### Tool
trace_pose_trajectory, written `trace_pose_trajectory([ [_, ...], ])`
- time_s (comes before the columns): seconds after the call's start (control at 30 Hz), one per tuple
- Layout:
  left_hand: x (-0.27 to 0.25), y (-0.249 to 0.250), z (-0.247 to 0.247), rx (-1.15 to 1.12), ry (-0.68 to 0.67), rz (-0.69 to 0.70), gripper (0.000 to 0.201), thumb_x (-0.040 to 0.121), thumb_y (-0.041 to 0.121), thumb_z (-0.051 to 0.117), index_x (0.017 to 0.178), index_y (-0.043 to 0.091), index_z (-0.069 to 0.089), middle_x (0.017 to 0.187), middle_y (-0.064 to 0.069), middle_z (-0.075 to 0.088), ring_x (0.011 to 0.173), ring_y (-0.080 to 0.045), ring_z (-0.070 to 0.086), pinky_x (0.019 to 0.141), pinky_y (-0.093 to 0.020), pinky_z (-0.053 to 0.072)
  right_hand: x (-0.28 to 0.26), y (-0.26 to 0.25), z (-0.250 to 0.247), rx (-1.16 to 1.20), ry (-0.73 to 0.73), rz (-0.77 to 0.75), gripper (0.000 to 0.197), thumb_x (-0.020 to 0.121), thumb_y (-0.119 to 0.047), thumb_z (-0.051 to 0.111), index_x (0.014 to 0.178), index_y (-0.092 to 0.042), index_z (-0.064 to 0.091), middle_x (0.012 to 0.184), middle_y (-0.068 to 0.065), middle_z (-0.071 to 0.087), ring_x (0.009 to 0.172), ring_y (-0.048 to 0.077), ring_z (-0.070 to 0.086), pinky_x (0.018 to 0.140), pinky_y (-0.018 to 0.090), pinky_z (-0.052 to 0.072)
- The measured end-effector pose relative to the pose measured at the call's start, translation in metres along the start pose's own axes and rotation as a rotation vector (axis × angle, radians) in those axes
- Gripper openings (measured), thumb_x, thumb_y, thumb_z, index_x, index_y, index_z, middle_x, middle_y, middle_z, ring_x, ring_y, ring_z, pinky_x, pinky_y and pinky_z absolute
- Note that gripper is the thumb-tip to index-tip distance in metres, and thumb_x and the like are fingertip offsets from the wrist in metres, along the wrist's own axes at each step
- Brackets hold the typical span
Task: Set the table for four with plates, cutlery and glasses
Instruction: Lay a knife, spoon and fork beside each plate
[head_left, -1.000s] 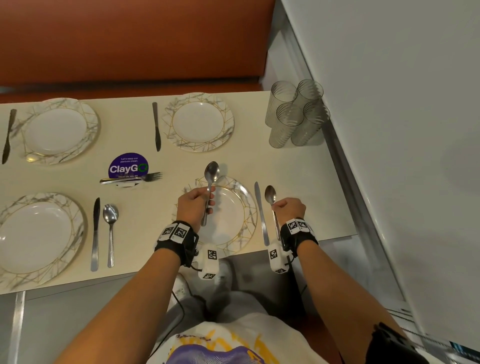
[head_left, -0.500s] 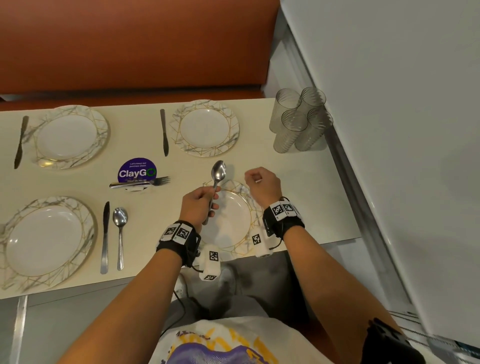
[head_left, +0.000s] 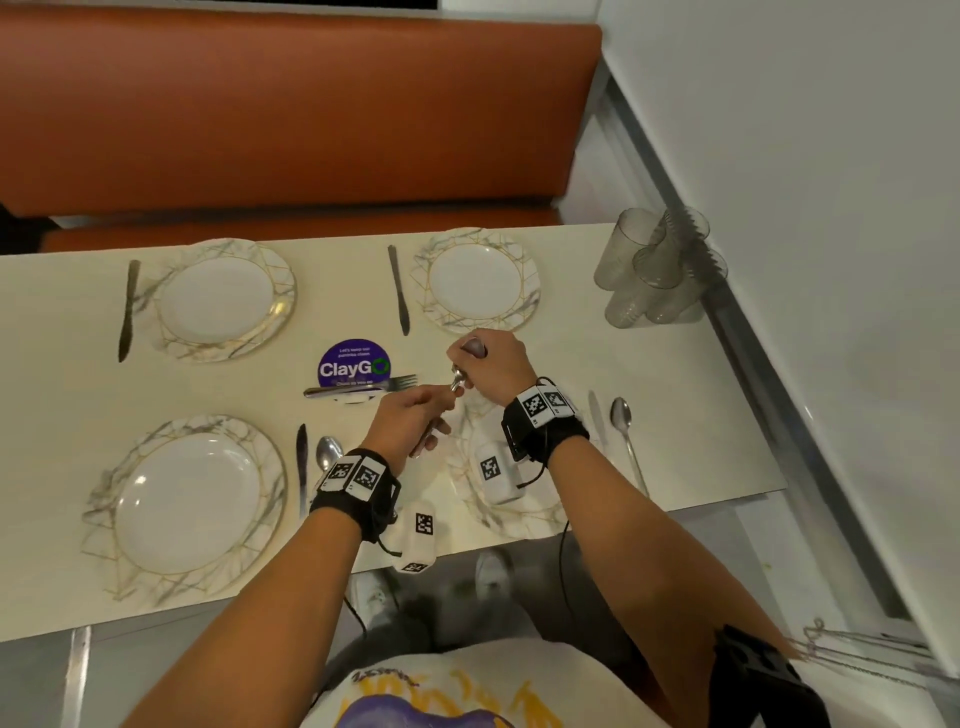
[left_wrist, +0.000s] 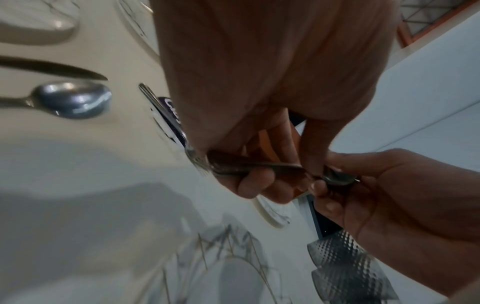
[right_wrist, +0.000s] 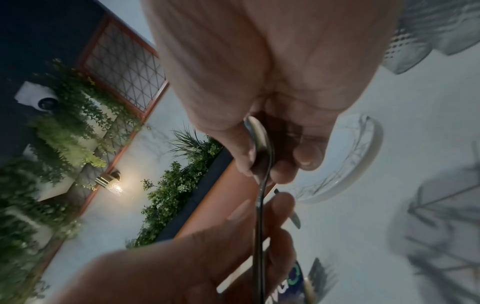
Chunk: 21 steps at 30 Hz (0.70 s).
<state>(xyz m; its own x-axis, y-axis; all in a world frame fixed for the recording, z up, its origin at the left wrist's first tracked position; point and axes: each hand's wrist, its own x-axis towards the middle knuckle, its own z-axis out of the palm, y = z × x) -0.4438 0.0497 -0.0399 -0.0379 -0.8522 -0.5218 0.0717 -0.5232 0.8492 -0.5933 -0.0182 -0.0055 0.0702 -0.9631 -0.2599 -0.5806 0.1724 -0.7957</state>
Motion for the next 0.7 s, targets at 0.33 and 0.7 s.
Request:
trace_pose_trajectory([
  [0.33, 0.002, 0.038, -0.131, -0.131, 0.165, 0.044, 0.037, 0.078, 0.010, 0.087, 0.113, 0.013, 0.073, 0.095, -0.012, 0.080, 0.085, -0.022, 0.079, 0.066, -0.031, 0.058, -0.008, -0.039, 0.069, 0.316, 0.059, 0.060, 0.007, 0.092, -0.013, 0.066, 0.092, -0.011, 0.073, 0.083, 0.005, 0.074, 0.048, 0.018, 0.065, 0.052, 0.034, 0.054],
  [0.7, 0.031, 0.047, -0.123, -0.265, 0.273, 0.080, 0.026, 0.088, -0.004, 0.071, 0.114, -0.003, 0.068, 0.093, -0.022, 0.076, 0.078, -0.028, 0.074, 0.074, -0.040, 0.065, 0.002, -0.054, 0.120, 0.021, 0.021, -0.035, 0.016, 0.089, -0.027, 0.069, 0.097, -0.014, 0.073, 0.083, -0.002, 0.070, 0.065, 0.015, 0.063, 0.060, 0.029, 0.056],
])
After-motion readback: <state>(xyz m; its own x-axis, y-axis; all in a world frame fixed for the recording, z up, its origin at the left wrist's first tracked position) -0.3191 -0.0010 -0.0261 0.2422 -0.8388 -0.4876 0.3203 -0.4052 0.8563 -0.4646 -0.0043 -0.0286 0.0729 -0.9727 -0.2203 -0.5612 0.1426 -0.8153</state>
